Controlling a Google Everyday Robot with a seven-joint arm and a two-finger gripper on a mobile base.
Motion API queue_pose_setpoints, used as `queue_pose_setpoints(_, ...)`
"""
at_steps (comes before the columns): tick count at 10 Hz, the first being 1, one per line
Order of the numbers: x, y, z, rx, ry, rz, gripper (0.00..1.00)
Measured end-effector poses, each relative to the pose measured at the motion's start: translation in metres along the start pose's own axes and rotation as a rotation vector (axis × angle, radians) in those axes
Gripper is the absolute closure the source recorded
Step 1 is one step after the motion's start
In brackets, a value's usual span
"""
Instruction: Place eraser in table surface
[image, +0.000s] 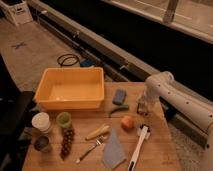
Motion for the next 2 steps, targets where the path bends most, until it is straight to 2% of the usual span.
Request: queue_pose_setpoints(2,0.0001,-0.0011,-0.0001,0.000,0.000,-0.001,0.37)
